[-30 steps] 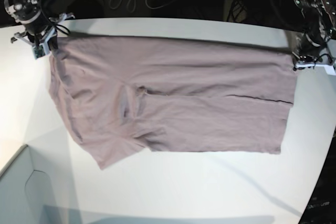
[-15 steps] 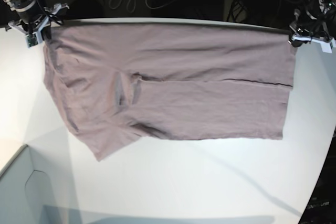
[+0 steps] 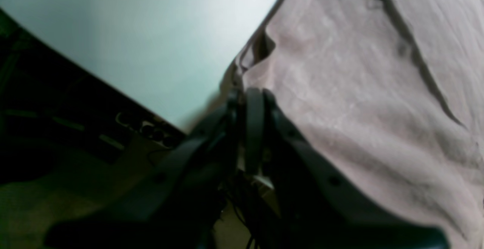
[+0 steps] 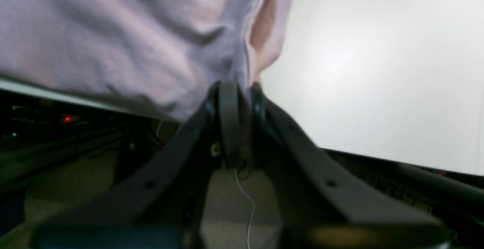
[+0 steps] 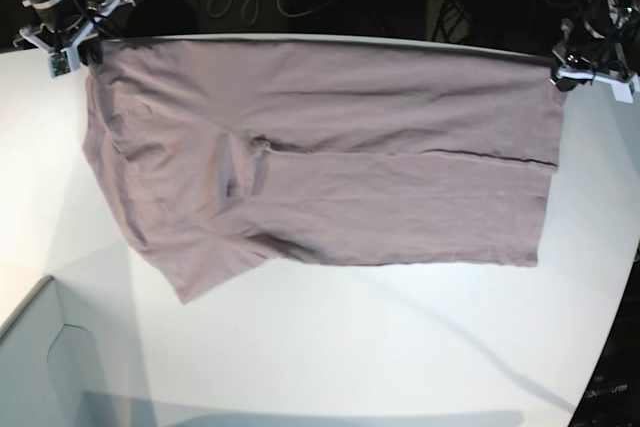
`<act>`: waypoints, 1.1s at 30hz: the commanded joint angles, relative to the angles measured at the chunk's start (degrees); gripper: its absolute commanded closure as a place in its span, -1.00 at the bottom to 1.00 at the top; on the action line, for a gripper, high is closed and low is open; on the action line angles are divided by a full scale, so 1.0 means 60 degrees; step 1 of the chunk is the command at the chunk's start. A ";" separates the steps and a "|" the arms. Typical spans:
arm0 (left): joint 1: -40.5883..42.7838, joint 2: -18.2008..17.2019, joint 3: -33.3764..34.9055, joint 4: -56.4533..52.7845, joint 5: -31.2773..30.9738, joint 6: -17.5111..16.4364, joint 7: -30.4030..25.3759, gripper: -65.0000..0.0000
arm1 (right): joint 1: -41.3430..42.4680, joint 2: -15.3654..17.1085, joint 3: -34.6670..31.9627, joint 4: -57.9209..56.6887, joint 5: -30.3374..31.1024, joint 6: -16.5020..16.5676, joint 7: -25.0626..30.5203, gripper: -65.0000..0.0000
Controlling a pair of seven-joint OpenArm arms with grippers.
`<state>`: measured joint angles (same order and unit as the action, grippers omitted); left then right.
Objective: Layout the t-shirt on the table in an organized manner, then fold the t-shirt properly
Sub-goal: 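Grasp the folded edge with both grippers and drag the shirt back, then move both grippers to the shirt's hem corners and grasp them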
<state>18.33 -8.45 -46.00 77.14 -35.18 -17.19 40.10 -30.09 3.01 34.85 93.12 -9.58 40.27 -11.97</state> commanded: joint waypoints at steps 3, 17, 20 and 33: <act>0.0000 -0.0182 -0.0048 0.0176 -0.0108 -0.0102 -0.0097 0.90 | -0.0063 0.0107 0.0089 0.0150 0.0140 -0.0045 0.0200 0.96; -0.0205 -0.0094 -0.1132 0.0439 -0.0122 -0.0102 -0.0097 -0.14 | 0.0025 -0.0450 0.1159 0.1220 0.0169 -0.0045 0.0244 0.05; -0.0322 -0.0094 -0.1323 0.0864 -0.0122 -0.0102 -0.0097 -0.13 | 0.0524 -0.0538 0.1408 0.1410 0.0169 -0.0045 0.0229 0.04; -0.1934 -0.0226 -0.0488 0.0981 -0.0020 -0.0058 -0.0097 -0.13 | 0.5285 0.0810 -0.0614 -0.1403 0.0125 -0.0045 -0.0797 0.04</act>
<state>7.31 -8.78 -48.80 82.19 -34.65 -17.26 40.47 0.89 7.11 30.94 83.48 -9.32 40.21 -18.20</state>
